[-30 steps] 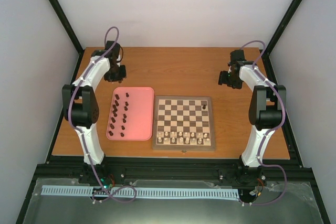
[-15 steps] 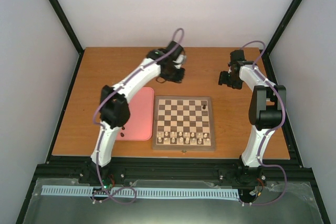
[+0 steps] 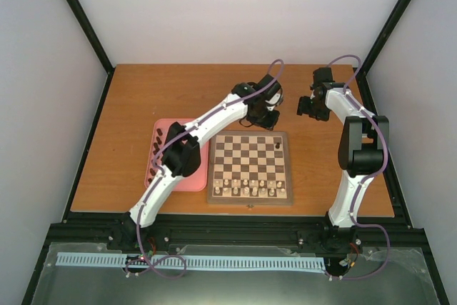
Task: Set up the chess pieces on the board
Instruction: Place the chess piece on the chessboard, then pick up the chess piece from the storage box.
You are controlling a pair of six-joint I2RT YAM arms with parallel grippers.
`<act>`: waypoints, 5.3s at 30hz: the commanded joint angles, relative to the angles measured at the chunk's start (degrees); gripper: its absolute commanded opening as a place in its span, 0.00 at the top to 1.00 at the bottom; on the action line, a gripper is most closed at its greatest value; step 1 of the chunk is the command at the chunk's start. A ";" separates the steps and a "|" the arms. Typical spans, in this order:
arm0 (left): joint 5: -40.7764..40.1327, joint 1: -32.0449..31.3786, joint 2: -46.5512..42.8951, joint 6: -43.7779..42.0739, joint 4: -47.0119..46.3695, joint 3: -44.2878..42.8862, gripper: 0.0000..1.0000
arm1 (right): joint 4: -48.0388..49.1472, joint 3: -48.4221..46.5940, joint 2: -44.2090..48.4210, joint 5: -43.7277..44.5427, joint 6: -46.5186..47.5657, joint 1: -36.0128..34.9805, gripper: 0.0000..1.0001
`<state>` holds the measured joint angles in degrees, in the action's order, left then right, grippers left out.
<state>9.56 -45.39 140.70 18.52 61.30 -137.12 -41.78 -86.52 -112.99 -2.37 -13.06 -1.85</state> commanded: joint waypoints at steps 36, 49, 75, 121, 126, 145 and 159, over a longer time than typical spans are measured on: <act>1.58 -4.36 5.30 0.31 -0.55 -3.49 0.99 | 0.90 1.30 -0.15 0.61 0.39 0.51 0.28; 2.03 -4.36 6.84 0.48 -2.08 -3.66 0.97 | 0.91 1.32 -0.37 0.80 0.54 0.53 0.28; 0.54 -4.36 8.08 -0.15 -2.50 -4.03 0.87 | 0.82 1.16 -1.09 0.70 0.58 0.52 0.28; -4.31 -1.00 -6.00 -4.38 0.00 -3.64 0.41 | 1.08 0.93 -0.79 -0.16 0.57 0.53 0.28; -9.62 4.63 -15.64 -5.86 1.15 1.31 0.26 | 1.08 0.76 -1.07 -0.66 0.26 0.52 0.28; -17.16 32.84 -42.47 0.05 -7.69 52.62 0.27 | 0.60 -0.11 -1.64 -1.47 0.26 -1.22 0.28; -14.88 34.04 -29.73 -1.04 -13.62 49.98 0.34 | 0.65 0.10 -1.88 -1.01 0.40 -1.58 0.28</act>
<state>-5.89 -11.84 109.32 17.50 49.80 -84.14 -41.32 -85.93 -113.65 -3.68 -12.91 -3.05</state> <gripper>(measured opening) 0.662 0.718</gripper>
